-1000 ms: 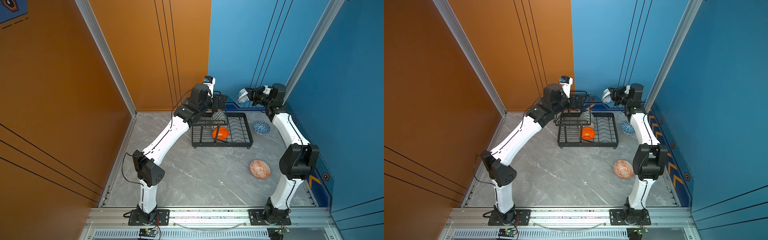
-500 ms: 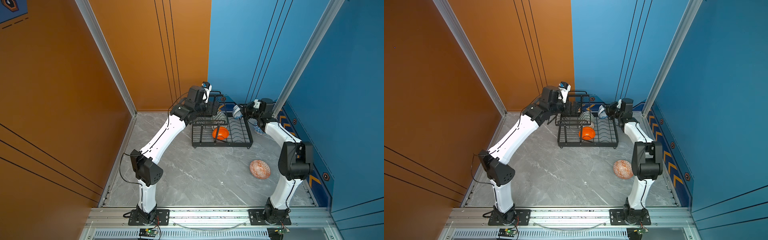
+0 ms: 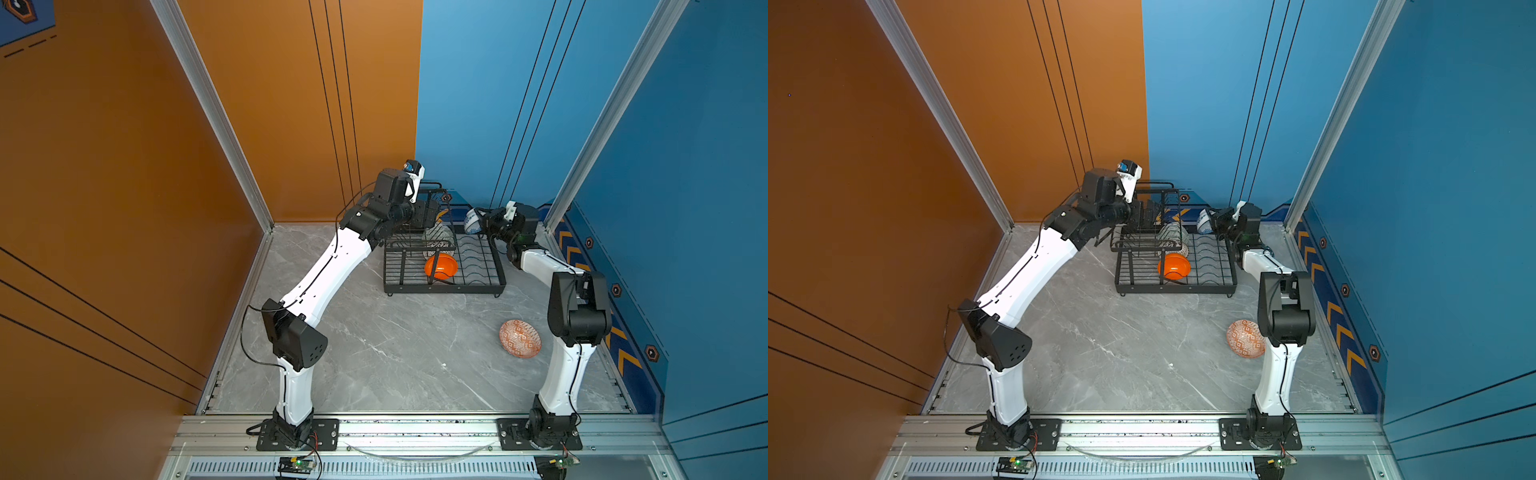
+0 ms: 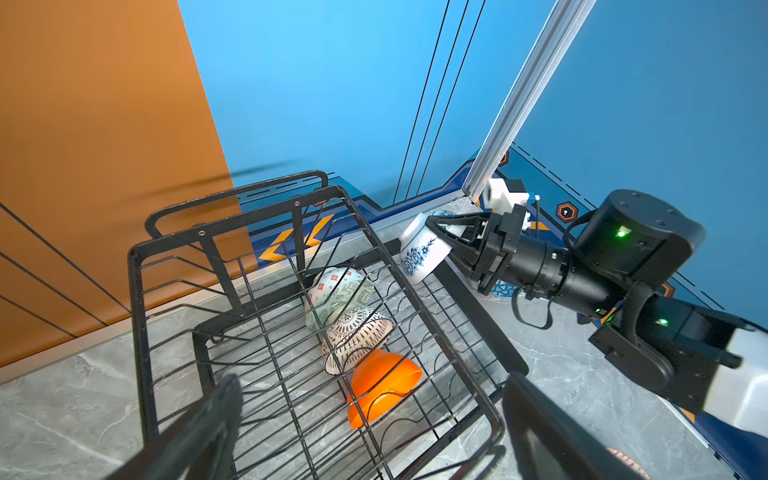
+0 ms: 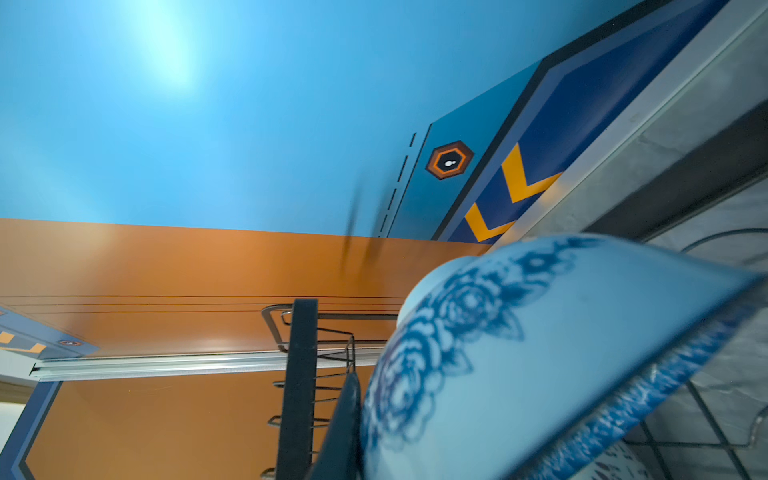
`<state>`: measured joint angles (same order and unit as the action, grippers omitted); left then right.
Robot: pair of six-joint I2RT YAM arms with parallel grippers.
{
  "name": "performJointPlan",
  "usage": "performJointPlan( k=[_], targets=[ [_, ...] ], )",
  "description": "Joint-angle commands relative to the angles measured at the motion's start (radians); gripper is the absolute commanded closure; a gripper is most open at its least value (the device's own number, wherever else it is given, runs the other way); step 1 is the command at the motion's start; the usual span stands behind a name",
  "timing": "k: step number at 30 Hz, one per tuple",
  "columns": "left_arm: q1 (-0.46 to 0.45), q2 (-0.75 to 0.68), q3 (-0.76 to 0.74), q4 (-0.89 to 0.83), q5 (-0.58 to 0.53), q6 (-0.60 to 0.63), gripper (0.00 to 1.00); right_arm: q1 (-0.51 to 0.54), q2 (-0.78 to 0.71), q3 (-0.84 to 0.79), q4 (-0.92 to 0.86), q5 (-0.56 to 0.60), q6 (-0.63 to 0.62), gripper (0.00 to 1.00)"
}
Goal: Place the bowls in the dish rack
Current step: 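Lower the floral bowl toward the rack's far slots with the right gripper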
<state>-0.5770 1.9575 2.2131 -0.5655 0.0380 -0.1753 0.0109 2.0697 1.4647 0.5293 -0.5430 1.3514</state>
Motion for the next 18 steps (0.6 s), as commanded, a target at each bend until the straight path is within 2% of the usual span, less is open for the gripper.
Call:
performJointPlan(
  k=[1, 6, 18],
  targets=[
    [-0.006, 0.021, 0.026, 0.002, 0.028, 0.016, 0.02, -0.002, -0.002, 0.009, 0.118, 0.033, 0.014, 1.0],
    [-0.009, 0.028, 0.028, 0.002, 0.029, 0.016, 0.02, 0.005, 0.059, -0.007, 0.197, 0.056, 0.062, 1.0],
    [-0.003, 0.029, 0.031, 0.003, 0.042, 0.017, 0.02, 0.037, 0.122, -0.017, 0.252, 0.125, 0.081, 1.0]
  ],
)
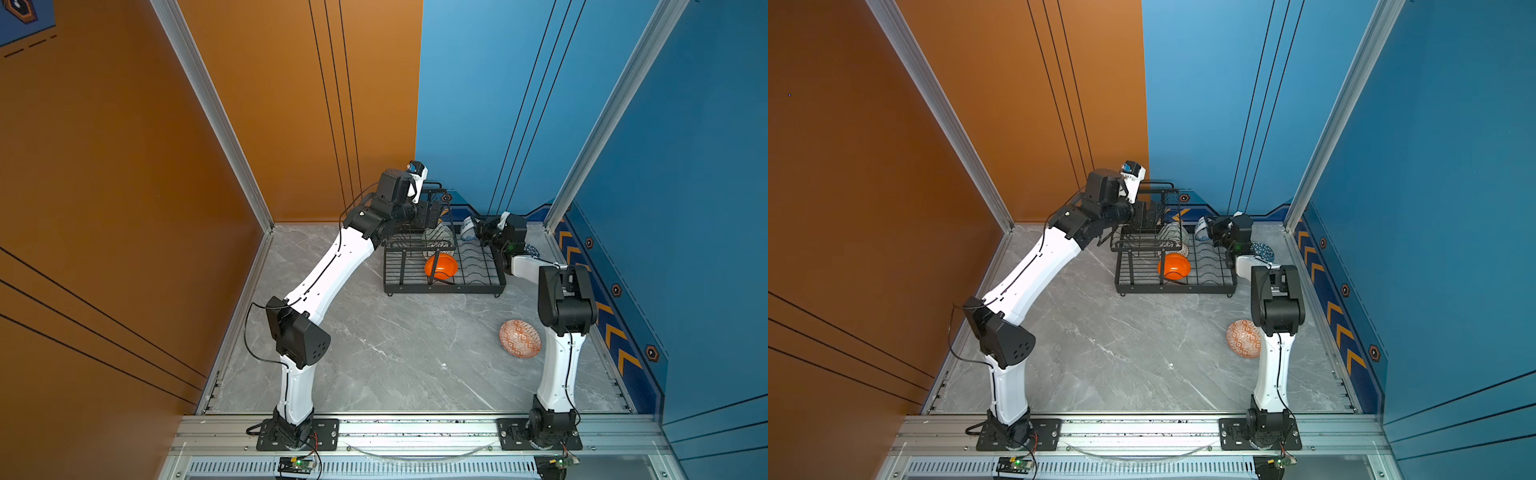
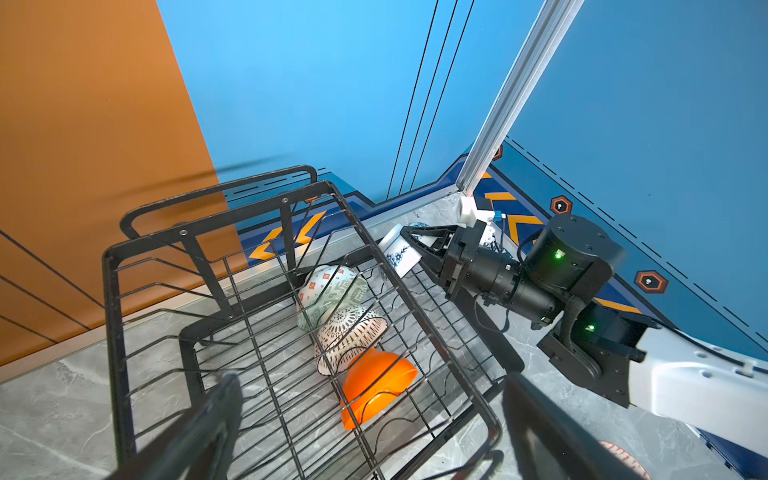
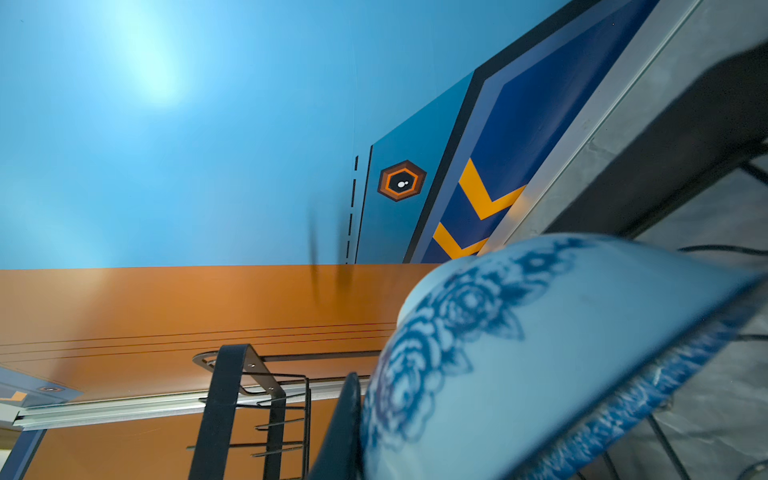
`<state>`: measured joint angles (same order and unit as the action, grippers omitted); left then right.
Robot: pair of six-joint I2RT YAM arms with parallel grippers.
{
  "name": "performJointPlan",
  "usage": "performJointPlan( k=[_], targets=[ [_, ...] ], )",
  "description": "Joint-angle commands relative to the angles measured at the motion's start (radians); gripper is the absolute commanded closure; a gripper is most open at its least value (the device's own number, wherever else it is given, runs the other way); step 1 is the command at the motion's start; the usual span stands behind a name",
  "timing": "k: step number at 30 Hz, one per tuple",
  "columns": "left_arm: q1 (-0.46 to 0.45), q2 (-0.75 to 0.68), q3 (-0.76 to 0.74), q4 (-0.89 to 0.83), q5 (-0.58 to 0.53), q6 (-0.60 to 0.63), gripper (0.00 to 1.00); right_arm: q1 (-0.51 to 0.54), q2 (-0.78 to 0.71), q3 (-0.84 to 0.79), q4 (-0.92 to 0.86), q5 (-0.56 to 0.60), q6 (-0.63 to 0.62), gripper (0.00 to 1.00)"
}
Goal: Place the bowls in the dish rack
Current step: 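Lower the floral bowl toward the rack's far slots with the right gripper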
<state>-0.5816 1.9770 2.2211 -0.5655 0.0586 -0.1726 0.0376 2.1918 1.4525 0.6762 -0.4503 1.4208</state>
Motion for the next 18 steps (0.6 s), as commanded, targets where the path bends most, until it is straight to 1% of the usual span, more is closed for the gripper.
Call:
performJointPlan(
  k=[1, 8, 18],
  targets=[
    [0.002, 0.007, 0.022, 0.002, 0.021, 0.015, 0.02, 0.013, 0.002, -0.006, 0.106, 0.037, 0.012, 1.0],
    [0.002, -0.012, 0.0, 0.003, 0.027, 0.018, 0.02, 0.018, 0.033, -0.025, 0.182, 0.059, 0.034, 1.0],
    [0.008, -0.017, -0.001, 0.003, 0.036, 0.019, 0.02, 0.019, 0.062, -0.041, 0.223, 0.088, 0.046, 1.0]
  ],
)
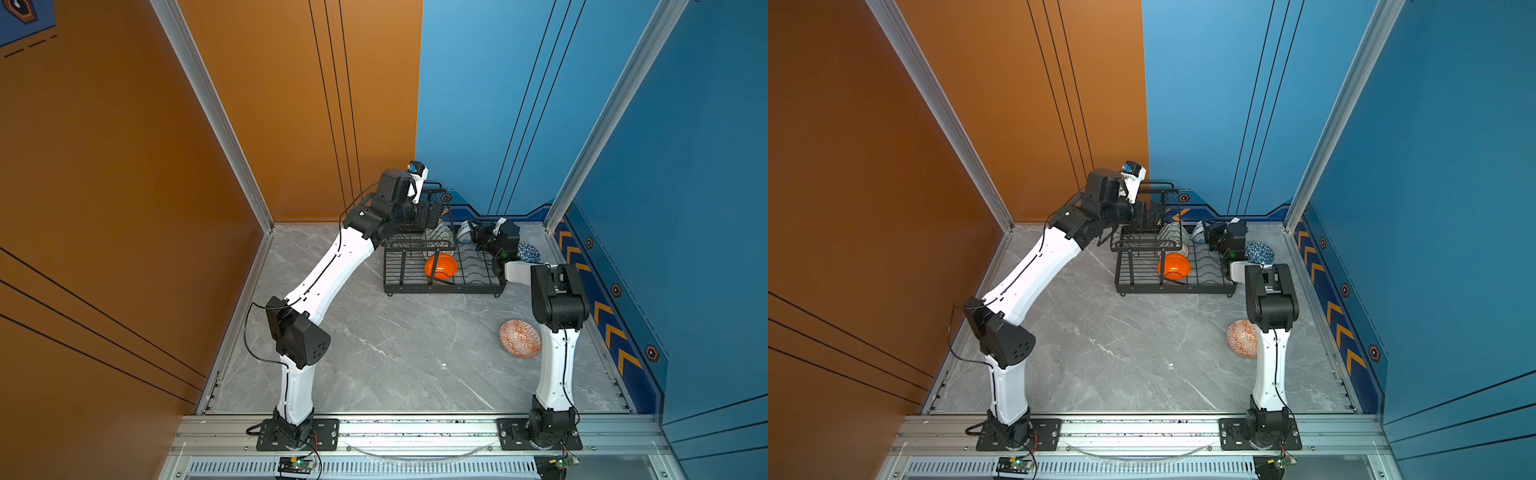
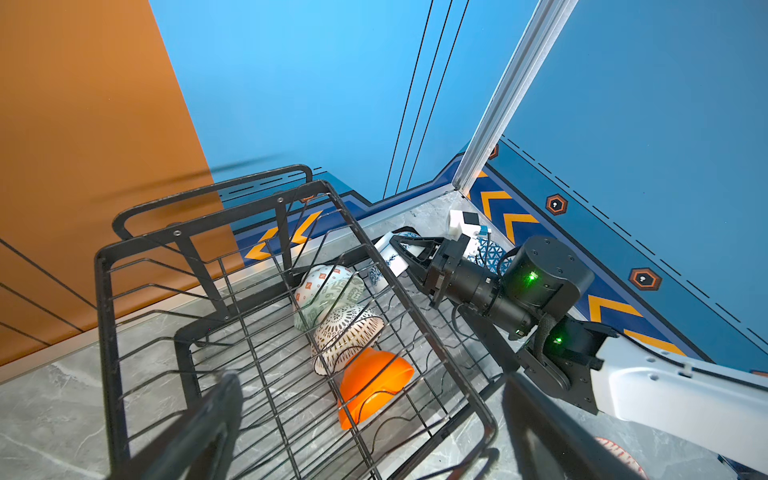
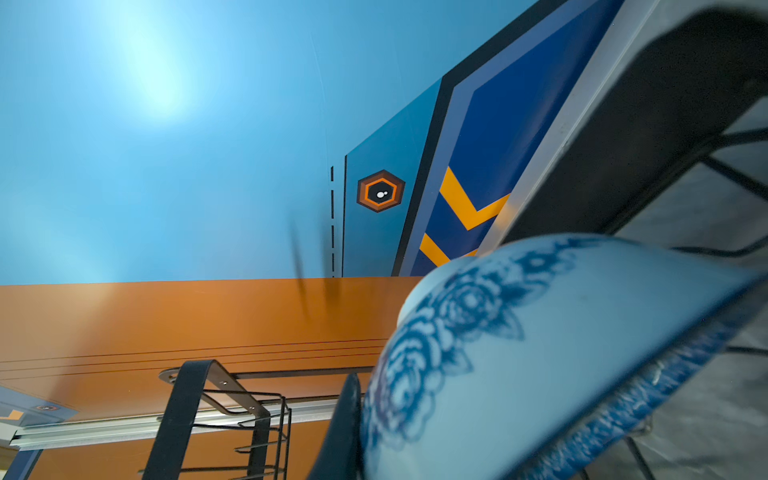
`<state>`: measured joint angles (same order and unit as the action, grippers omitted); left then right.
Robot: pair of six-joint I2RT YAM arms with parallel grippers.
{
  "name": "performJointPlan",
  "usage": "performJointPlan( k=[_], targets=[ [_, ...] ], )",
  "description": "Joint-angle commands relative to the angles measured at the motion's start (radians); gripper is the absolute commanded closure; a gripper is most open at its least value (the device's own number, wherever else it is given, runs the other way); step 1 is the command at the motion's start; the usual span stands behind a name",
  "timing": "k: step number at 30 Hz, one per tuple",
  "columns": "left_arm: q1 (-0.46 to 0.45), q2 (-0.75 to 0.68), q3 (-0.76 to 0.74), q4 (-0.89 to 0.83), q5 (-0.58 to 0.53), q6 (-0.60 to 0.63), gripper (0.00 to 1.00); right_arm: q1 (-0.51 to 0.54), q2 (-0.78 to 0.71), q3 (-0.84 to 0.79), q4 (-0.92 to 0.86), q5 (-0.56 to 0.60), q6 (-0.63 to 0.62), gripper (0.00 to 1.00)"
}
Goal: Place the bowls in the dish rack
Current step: 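Lower the floral bowl toward the rack's far slots with the right gripper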
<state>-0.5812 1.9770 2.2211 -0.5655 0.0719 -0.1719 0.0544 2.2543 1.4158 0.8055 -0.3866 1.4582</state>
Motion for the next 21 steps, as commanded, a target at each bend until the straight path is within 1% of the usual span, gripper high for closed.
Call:
performJointPlan(
  k=[1, 11, 21],
  targets=[
    [0.008, -0.018, -0.003, 0.003, 0.023, 0.018, 0.02, 0.002, 0.0, -0.005, 0.096, 0.027, 0.008, 1.0],
    [0.009, -0.026, -0.014, 0.002, 0.026, 0.018, 0.02, 0.002, 0.019, -0.001, 0.111, 0.041, 0.014, 1.0],
    [0.012, -0.032, -0.019, 0.003, 0.029, 0.02, 0.02, 0.001, 0.048, 0.037, 0.111, 0.051, 0.017, 1.0]
  ],
)
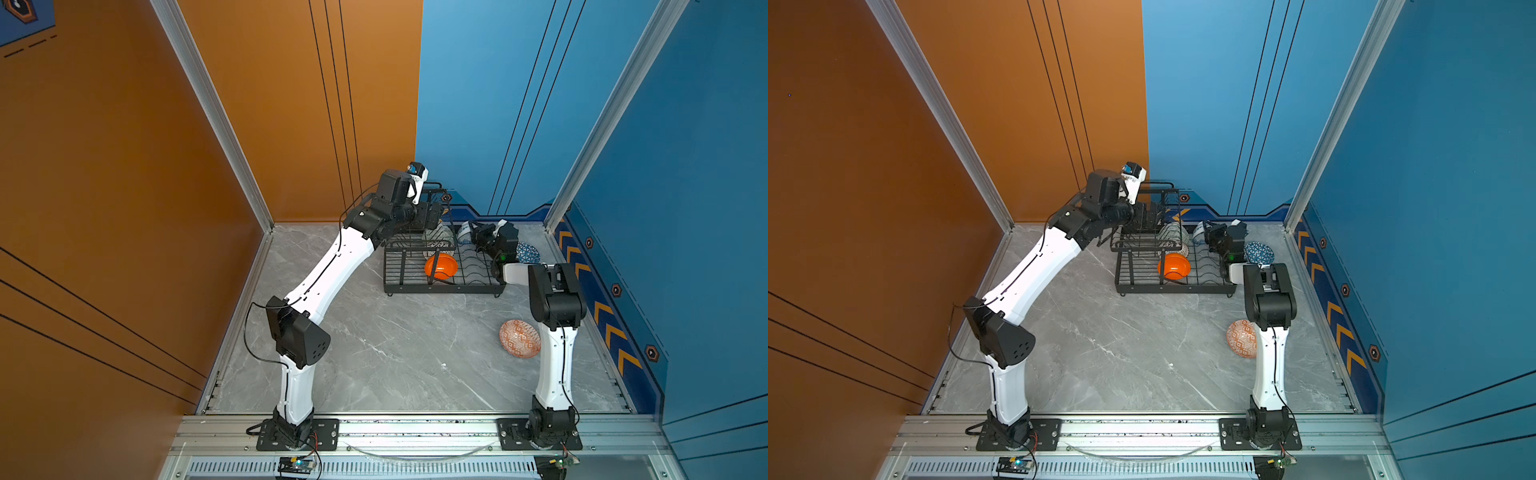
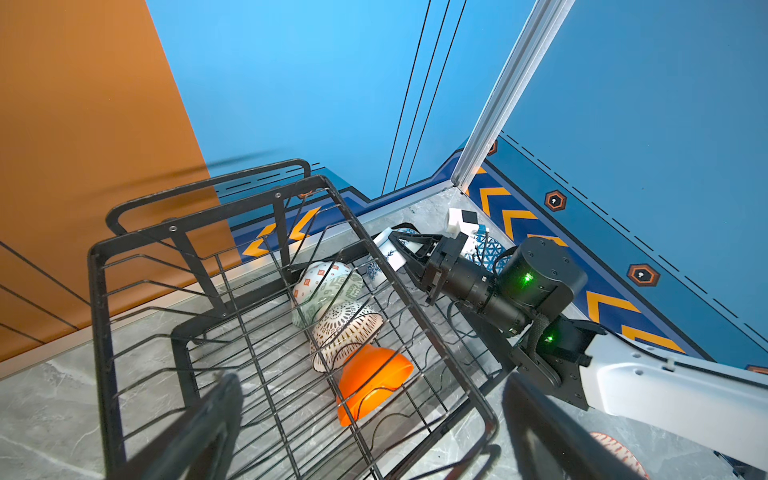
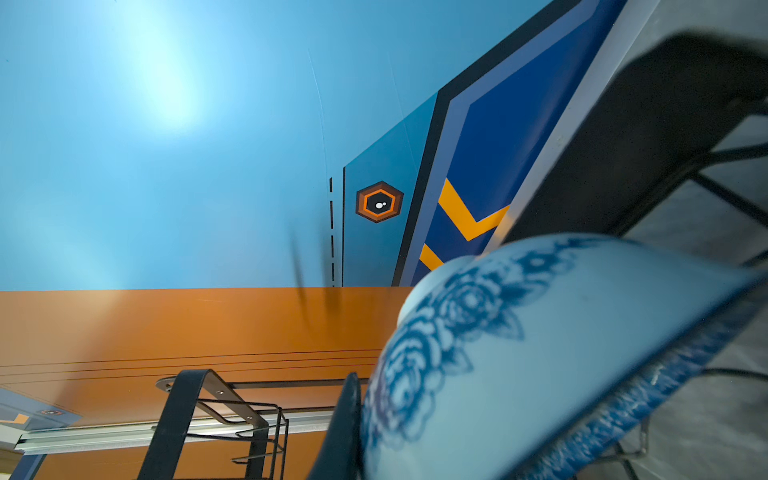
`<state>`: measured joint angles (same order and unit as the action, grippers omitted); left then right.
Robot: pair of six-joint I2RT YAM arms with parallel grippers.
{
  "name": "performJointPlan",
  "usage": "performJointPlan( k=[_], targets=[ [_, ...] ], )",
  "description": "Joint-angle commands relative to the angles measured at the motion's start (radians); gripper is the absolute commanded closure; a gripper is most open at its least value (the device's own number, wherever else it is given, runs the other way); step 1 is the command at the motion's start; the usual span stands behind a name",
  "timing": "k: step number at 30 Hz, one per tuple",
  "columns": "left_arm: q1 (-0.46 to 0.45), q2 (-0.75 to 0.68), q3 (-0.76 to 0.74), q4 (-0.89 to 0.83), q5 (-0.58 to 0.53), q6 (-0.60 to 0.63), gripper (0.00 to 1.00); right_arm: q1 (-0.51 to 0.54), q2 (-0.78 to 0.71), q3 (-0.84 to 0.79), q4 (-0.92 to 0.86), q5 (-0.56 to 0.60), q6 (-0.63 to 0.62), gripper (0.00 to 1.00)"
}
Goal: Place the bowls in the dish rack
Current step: 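Set the floral bowl upright into the rack slots with the right gripper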
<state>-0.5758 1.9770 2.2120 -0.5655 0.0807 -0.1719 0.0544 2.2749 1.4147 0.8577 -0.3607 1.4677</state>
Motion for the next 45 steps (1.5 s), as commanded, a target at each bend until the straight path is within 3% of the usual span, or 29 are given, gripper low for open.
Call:
performJointPlan(
  k=[1, 24, 28, 35, 45],
  targets=[
    [0.008, -0.034, -0.012, 0.002, 0.021, 0.02, 0.02, 0.002, 0.03, 0.041, 0.055, 0.023, 0.007, 1.0],
    [0.01, -0.041, -0.035, 0.004, 0.022, 0.011, 0.02, -0.005, 0.008, 0.0, 0.007, 0.035, -0.01, 0.99],
    [0.008, -0.036, -0.03, 0.005, 0.022, 0.009, 0.02, -0.002, -0.008, -0.003, -0.049, 0.05, -0.012, 0.94],
    [0.005, -0.037, -0.032, 0.006, 0.022, 0.006, 0.02, 0.012, -0.048, -0.014, -0.157, 0.11, -0.013, 0.93],
    [-0.005, -0.031, -0.03, 0.006, 0.017, 0.011, 0.02, 0.027, -0.055, 0.041, -0.359, 0.111, -0.026, 0.93]
  ],
)
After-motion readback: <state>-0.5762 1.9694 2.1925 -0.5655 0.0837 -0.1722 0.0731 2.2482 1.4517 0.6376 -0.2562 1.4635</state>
